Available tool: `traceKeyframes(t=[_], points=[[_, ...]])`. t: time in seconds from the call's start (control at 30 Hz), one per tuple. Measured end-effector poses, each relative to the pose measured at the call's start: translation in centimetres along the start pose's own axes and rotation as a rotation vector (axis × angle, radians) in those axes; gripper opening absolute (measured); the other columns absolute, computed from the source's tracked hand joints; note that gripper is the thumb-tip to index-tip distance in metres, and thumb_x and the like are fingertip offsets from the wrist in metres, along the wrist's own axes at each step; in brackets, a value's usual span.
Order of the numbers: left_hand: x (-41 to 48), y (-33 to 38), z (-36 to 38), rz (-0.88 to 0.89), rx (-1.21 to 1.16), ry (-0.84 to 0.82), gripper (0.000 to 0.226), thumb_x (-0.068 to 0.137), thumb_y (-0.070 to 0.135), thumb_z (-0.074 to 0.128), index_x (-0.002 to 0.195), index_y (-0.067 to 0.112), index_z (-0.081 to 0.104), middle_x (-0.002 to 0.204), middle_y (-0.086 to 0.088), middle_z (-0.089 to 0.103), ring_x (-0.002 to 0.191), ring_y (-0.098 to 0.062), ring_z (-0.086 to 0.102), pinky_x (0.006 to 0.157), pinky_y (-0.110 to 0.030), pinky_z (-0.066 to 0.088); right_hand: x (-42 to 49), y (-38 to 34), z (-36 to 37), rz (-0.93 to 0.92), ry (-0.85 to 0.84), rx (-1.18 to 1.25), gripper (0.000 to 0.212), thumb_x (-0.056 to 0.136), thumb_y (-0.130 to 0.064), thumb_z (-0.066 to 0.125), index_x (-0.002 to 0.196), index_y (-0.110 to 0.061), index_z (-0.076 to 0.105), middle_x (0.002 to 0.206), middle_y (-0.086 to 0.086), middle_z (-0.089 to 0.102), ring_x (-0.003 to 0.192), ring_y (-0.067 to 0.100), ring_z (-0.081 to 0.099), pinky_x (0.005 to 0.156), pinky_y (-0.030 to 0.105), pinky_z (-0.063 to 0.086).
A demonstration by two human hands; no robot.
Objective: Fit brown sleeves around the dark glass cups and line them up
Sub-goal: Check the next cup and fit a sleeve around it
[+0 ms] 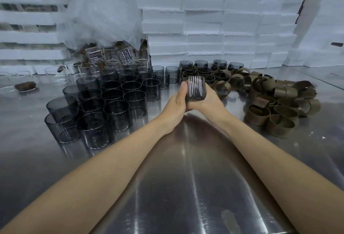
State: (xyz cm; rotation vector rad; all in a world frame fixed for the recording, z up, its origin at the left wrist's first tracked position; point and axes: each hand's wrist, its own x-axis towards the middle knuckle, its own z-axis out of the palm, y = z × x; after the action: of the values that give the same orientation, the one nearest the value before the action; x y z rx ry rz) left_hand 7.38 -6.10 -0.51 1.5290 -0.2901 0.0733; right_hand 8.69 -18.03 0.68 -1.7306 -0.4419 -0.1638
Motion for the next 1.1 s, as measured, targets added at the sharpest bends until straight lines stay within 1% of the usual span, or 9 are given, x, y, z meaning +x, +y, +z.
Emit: traceKeyframes(t=[0.13,0.27,0.43,0.53,0.67,0.77,0.9,0.97,1.1], points=[[0.2,-0.2,0.0,0.030,0.113,0.109,0.053,0.104,0.050,0.019,0.147,0.024,0.035,0.147,0.006,0.036,0.114,0.013,0.048,0.095,-0.013,0.045,-0.2,0.7,0.7,-0.088,0.177,-0.177,0.087,0.070,0.001,0.080,0.142,-0.014,0.034,0.105,-0.016,0.056,0.094,-0.006,0.060,0.086,0.016,0.048],[-0.2,0.7,0.4,-0.010,0.133,0.054,0.067,0.087,0.068,0.030,0.133,0.022,0.048,0.142,-0.006,0.038,0.126,-0.013,0.046,0.108,-0.038,0.042,-0.3,1.2,0.8,-0.135,0.161,-0.250,0.095,0.076,-0.011,0.081,0.150,-0.013,0.022,0.103,-0.024,0.053,0.091,-0.025,0.053,0.079,-0.001,0.040],[-0.2,0.0,0.2,0.032,0.055,-0.044,0.033,0.090,0.025,0.069,0.118,0.026,0.051,0.121,0.005,0.060,0.108,0.004,0.060,0.086,-0.011,0.048,-0.1,0.6,0.7,-0.034,0.148,-0.252,0.084,0.084,-0.010,0.068,0.152,-0.015,0.020,0.103,-0.020,0.056,0.094,-0.004,0.058,0.087,0.005,0.044],[0.1,-0.2,-0.1,0.013,0.042,-0.033,0.033,0.089,0.030,0.069,0.116,0.028,0.051,0.113,0.006,0.066,0.106,-0.005,0.063,0.089,-0.024,0.054,-0.1,-0.1,0.7,-0.020,0.174,-0.334,0.082,0.079,-0.017,0.070,0.149,-0.016,0.027,0.090,-0.027,0.051,0.079,-0.011,0.050,0.062,-0.008,0.033],[0.1,-0.1,-0.2,0.033,0.028,-0.016,0.045,0.089,0.028,0.070,0.128,0.022,0.049,0.123,0.001,0.063,0.103,0.000,0.062,0.081,-0.014,0.051,-0.2,-0.2,0.2,-0.007,0.097,-0.361,0.070,0.075,-0.018,0.073,0.137,-0.017,0.040,0.095,-0.014,0.060,0.083,0.006,0.060,0.063,0.006,0.043],[0.3,-0.4,-0.4,0.036,0.098,-0.012,0.095,0.088,0.030,0.072,0.156,0.025,0.006,0.158,0.010,0.025,0.132,0.004,0.032,0.086,0.000,0.034,-0.7,0.2,0.1,-0.038,0.043,-0.286,0.061,0.077,-0.012,0.074,0.133,-0.019,0.051,0.115,-0.008,0.065,0.105,0.008,0.061,0.088,0.019,0.049],[0.3,-0.3,-0.5,0.072,-0.006,0.071,0.076,0.092,0.028,0.065,0.154,0.025,0.020,0.148,0.010,0.035,0.129,0.003,0.043,0.112,-0.031,0.037,-0.7,0.2,-0.3,0.018,-0.041,-0.130,0.057,0.080,-0.003,0.073,0.132,-0.014,0.051,0.087,-0.013,0.070,0.073,0.000,0.065,0.067,0.019,0.051],[0.3,0.0,-0.6,0.057,-0.138,0.172,0.062,0.093,0.031,0.061,0.148,0.020,0.035,0.143,0.000,0.047,0.124,-0.015,0.055,0.100,-0.037,0.051,-0.4,0.6,-0.8,0.038,-0.141,-0.082,0.059,0.085,0.004,0.064,0.137,-0.017,0.044,0.055,-0.009,0.059,0.043,0.007,0.049,0.047,0.018,0.041],[0.1,0.2,-1.1,0.000,-0.253,0.252,0.043,0.094,0.040,0.059,0.127,0.013,0.056,0.118,-0.011,0.067,0.093,-0.033,0.072,0.047,-0.016,0.044,-0.1,0.8,-1.6,-0.048,0.148,-0.176,0.050,0.089,0.008,0.050,0.135,-0.012,0.051,0.051,-0.008,0.050,0.049,0.006,0.046,0.057,0.018,0.044]])
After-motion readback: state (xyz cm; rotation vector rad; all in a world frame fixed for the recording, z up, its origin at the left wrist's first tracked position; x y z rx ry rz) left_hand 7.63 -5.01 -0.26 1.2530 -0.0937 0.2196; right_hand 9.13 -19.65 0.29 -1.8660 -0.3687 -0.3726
